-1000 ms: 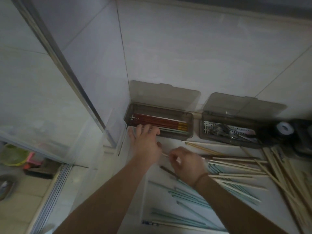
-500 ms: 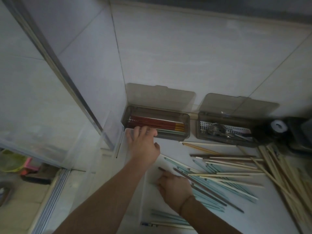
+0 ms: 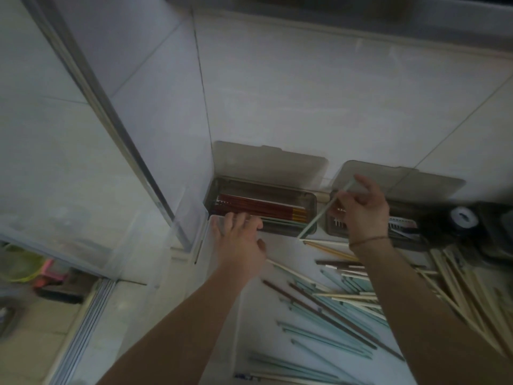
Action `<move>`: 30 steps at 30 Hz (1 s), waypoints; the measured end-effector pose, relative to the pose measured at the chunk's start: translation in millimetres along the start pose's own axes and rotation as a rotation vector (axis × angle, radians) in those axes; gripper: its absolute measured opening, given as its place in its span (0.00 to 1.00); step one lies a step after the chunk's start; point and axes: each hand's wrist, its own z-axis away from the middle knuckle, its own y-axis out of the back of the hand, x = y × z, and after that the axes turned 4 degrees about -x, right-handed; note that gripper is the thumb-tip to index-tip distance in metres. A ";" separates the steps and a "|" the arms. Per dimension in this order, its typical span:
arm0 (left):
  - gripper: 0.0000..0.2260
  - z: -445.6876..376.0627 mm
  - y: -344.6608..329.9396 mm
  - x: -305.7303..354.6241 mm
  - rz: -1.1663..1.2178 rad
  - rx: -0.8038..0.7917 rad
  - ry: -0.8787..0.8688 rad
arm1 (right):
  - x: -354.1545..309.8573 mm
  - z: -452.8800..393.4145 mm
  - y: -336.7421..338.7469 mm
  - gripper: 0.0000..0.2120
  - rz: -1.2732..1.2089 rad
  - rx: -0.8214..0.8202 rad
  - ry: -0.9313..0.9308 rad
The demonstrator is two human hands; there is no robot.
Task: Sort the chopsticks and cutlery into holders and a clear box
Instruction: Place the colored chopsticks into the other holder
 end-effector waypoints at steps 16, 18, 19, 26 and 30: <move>0.15 0.5 6.0 0.6 0.022 -0.026 -0.006 | 55.5 -35.1 -58.1 0.06 0.021 0.043 -0.472; 0.15 0.7 7.3 1.2 0.030 -0.038 -0.002 | 52.1 -32.0 -55.9 0.05 0.098 0.032 -0.476; 0.15 0.7 7.9 1.5 0.030 -0.044 -0.002 | 52.2 -32.0 -52.4 0.04 0.156 0.022 -0.466; 0.15 0.3 7.1 -0.5 0.017 -0.050 -0.006 | 47.5 -8.5 -24.9 0.02 0.676 -0.115 0.057; 0.15 -0.2 3.2 0.2 0.002 -0.014 -0.007 | 66.3 50.0 -7.9 0.03 0.863 -0.375 0.433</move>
